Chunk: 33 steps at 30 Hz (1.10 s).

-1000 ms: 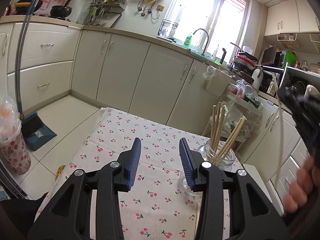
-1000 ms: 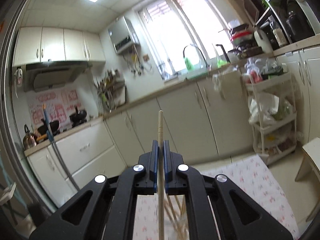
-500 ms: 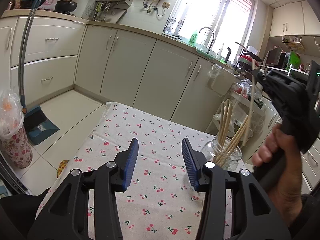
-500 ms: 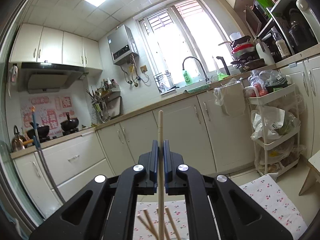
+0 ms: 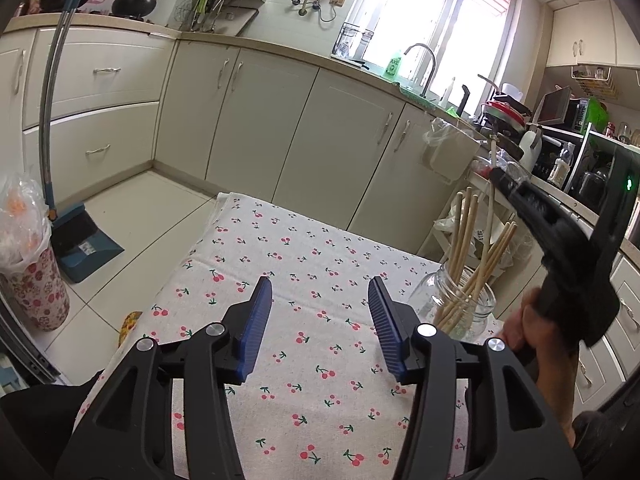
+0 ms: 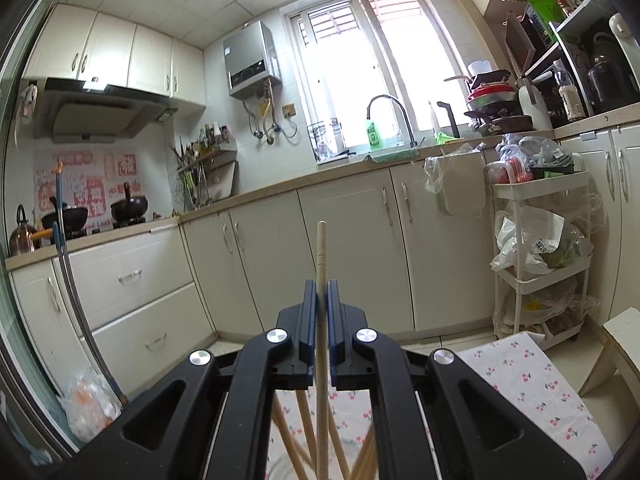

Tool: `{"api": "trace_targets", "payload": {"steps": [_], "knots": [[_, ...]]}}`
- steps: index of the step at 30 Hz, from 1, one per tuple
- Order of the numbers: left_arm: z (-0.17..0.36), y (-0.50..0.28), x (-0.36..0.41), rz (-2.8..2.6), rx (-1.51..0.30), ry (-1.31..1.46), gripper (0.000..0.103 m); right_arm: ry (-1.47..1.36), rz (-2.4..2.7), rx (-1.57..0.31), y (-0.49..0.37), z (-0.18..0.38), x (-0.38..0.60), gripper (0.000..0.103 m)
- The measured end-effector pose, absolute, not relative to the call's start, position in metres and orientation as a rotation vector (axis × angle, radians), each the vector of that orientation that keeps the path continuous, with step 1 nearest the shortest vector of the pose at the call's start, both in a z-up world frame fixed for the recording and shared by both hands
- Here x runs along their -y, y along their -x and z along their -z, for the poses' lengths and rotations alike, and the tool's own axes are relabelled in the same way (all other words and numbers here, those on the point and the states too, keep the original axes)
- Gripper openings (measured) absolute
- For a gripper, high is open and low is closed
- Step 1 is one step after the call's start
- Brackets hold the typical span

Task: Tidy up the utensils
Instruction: 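Raise the right gripper's chopstick over the jar and open to drop it, then lower the left gripper onto a loose chopstick while the right gripper closes on another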

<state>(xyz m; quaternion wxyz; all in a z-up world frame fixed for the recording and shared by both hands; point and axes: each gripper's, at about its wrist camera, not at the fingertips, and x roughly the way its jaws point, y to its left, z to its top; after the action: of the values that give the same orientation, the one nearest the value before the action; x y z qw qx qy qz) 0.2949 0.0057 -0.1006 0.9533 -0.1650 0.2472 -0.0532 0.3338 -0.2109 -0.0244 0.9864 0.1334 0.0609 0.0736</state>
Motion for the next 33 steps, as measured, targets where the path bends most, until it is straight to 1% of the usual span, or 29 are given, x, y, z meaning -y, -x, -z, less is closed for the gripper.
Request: {"api": "trace_targets", "payload": {"steps": [10, 11, 13, 14, 17, 23, 25, 29, 33], "knots": [[0.088, -0.288, 0.002, 0.119, -0.515, 0.312, 0.051, -0.214, -0.15, -0.217, -0.306, 0.04, 0.212, 0.007], [0.087, -0.286, 0.004, 0.121, -0.519, 0.307, 0.051, -0.213, -0.15, -0.225, -0.302, 0.04, 0.213, 0.008], [0.085, -0.284, 0.008, 0.127, -0.531, 0.294, 0.052, -0.207, -0.153, -0.24, -0.292, 0.041, 0.216, 0.021], [0.085, -0.283, 0.009, 0.128, -0.535, 0.289, 0.053, -0.204, -0.149, -0.254, -0.286, 0.041, 0.218, 0.023], [0.084, -0.28, 0.016, 0.134, -0.563, 0.266, 0.054, -0.228, -0.14, -0.308, -0.268, 0.045, 0.228, 0.023], [0.087, -0.275, 0.031, 0.139, -0.634, 0.201, 0.056, -0.255, -0.132, -0.527, -0.232, 0.075, 0.235, 0.024], [0.087, -0.272, 0.035, 0.14, -0.646, 0.183, 0.056, -0.26, -0.13, -0.612, -0.224, 0.09, 0.234, 0.032], [0.085, -0.265, 0.045, 0.148, -0.665, 0.143, 0.058, -0.255, -0.139, -0.736, -0.215, 0.116, 0.223, 0.038], [0.081, -0.256, 0.051, 0.156, -0.668, 0.117, 0.06, -0.211, -0.153, -0.808, -0.215, 0.128, 0.205, 0.043]]}}
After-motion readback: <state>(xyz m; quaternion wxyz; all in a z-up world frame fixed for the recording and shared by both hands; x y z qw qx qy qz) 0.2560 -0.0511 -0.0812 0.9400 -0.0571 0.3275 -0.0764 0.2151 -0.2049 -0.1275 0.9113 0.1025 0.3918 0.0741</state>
